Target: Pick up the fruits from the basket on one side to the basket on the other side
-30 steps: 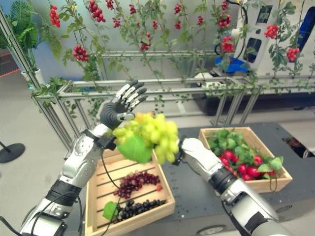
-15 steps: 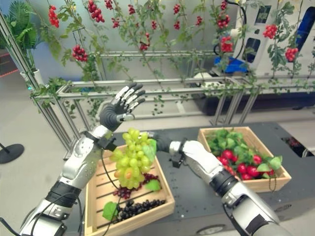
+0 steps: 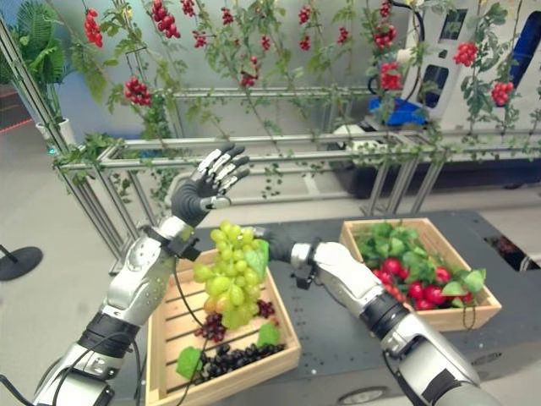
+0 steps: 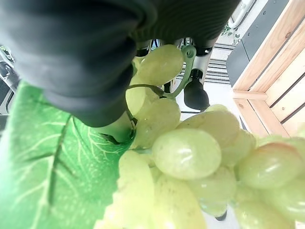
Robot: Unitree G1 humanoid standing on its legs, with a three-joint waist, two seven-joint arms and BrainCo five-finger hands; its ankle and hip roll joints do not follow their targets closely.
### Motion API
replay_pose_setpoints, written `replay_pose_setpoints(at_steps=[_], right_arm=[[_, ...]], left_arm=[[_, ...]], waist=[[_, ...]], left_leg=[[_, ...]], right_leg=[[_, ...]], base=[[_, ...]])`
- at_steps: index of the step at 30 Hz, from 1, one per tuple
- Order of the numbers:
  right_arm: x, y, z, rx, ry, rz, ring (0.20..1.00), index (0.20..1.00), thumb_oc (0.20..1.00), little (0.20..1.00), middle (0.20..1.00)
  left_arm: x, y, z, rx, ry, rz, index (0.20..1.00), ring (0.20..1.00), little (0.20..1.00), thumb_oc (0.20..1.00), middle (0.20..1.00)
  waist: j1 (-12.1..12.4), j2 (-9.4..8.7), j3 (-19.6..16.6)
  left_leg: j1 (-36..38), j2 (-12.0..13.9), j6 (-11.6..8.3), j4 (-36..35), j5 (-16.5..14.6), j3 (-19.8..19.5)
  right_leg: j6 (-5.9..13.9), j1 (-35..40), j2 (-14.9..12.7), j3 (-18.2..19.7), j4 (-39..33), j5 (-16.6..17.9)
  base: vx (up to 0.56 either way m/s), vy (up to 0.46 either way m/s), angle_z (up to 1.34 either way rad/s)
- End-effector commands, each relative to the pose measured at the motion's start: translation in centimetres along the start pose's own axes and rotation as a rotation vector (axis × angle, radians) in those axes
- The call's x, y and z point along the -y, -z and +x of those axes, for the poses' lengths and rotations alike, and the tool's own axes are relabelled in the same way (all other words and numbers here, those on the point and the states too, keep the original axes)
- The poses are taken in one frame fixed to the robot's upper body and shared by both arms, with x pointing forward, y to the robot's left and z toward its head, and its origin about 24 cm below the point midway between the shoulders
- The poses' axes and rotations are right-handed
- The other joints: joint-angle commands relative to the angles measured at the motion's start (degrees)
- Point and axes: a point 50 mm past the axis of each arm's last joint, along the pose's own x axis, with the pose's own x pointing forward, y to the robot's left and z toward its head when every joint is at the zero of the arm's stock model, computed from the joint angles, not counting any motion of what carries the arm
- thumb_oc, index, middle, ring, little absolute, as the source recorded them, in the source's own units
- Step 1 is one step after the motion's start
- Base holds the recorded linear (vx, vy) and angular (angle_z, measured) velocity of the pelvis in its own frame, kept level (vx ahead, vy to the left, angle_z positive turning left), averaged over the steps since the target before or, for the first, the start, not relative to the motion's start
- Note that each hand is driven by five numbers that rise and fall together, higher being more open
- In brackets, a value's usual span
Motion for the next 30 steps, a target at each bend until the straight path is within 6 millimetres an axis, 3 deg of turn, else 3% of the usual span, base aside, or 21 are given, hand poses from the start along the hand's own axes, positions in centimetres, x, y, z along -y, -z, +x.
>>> replay_pose_setpoints(at_steps=[1,10,12,13,14,17,22,25,30], right_arm=[[0.7,-3.7,-0.1,0.194,0.025,-0.062,0.2,0.2,0.2,0.2,0.2],[2.3,-4.6,-1.9,0.236,0.114,-0.063,0.2,0.2,0.2,0.2,0.2],[3.7,-4.9,-3.8,0.238,0.19,-0.083,0.2,0.2,0.2,0.2,0.2],[3.7,-4.9,-3.8,0.238,0.19,-0.083,0.2,0.2,0.2,0.2,0.2],[4.7,-4.9,-5.7,0.241,0.257,-0.077,0.2,0.2,0.2,0.2,0.2],[6.0,-5.1,-8.5,0.235,0.342,-0.099,0.2,0.2,0.2,0.2,0.2],[6.9,-4.8,-11.3,0.214,0.435,-0.122,0.2,0.2,0.2,0.2,0.2],[7.4,-4.2,-14.5,0.173,0.531,-0.136,0.2,0.2,0.2,0.2,0.2],[7.5,-3.7,-17.0,0.154,0.596,-0.133,0.2,0.2,0.2,0.2,0.2]], left_arm=[[-1.1,-0.1,0.0,0.005,-0.036,0.064,1.0,1.0,1.0,1.0,1.0],[-2.5,-0.6,-1.3,0.033,-0.106,0.061,1.0,1.0,1.0,1.0,1.0],[-3.4,-0.9,-2.6,0.033,-0.15,0.072,1.0,1.0,1.0,1.0,1.0],[-3.4,-0.9,-2.6,0.033,-0.15,0.072,1.0,1.0,1.0,1.0,1.0],[-4.1,-1.1,-3.5,0.031,-0.177,0.091,1.0,1.0,1.0,1.0,1.0],[-5.2,-1.1,-5.2,0.018,-0.232,0.101,1.0,1.0,1.0,1.0,1.0],[-6.1,-1.7,-6.9,0.011,-0.278,0.162,1.0,1.0,1.0,1.0,1.0],[-6.7,-1.8,-9.0,0.007,-0.34,0.173,1.0,1.0,1.0,1.0,1.0],[-7.0,-1.6,-11.1,-0.027,-0.385,0.19,1.0,1.0,1.0,1.0,1.0]], waist=[[0.95,-3.56,-3.23],[0.71,-3.7,-2.95],[0.53,-3.8,-2.81],[0.54,-3.8,-2.81],[0.26,-3.96,-2.67],[-0.3,-4.3,-2.48],[-1.11,-4.98,-2.07],[-1.97,-5.27,-1.46],[-2.83,-5.45,-1.06]], left_leg=[[-3.06,-0.13,-0.79,2.96,-1.44,0.97],[-3.01,-0.24,-0.75,3.09,-1.68,1.1],[-2.93,-0.24,-0.71,3.13,-1.93,1.21],[-2.93,-0.24,-0.71,3.13,-1.93,1.21],[-2.92,-0.31,-0.63,3.36,-2.27,1.3],[-3.06,-0.52,-0.43,4.47,-3.22,1.65],[-3.72,-1.18,0.08,7.2,-5.21,2.89],[-3.78,-1.93,0.74,8.07,-6.37,4.44],[-3.43,-3.04,1.41,7.86,-7.01,5.19]], right_leg=[[4.63,-1.66,-4.39,0.16,1.51,0.37],[4.7,-1.82,-4.32,0.39,1.42,0.43],[4.78,-1.91,-4.38,0.59,1.4,0.44],[4.78,-1.91,-4.38,0.59,1.4,0.44],[4.88,-1.95,-4.48,0.71,1.48,0.4],[5.12,-2.2,-4.83,1.41,1.65,0.48],[5.75,-2.92,-5.94,2.75,2.27,0.96],[6.41,-3.96,-7.54,3.73,3.51,1.77],[7.3,-5.12,-9.4,4.11,5.09,3.12]], base=[[0.0,0.0,0.0],[0.0,0.0,0.0],[0.0,0.0,0.0],[0.0,0.0,0.0],[0.0,0.0,0.0],[-0.02,0.031,-0.04],[-0.02,0.049,-0.25],[-0.04,0.091,-0.26],[-0.02,0.09,-0.24]])
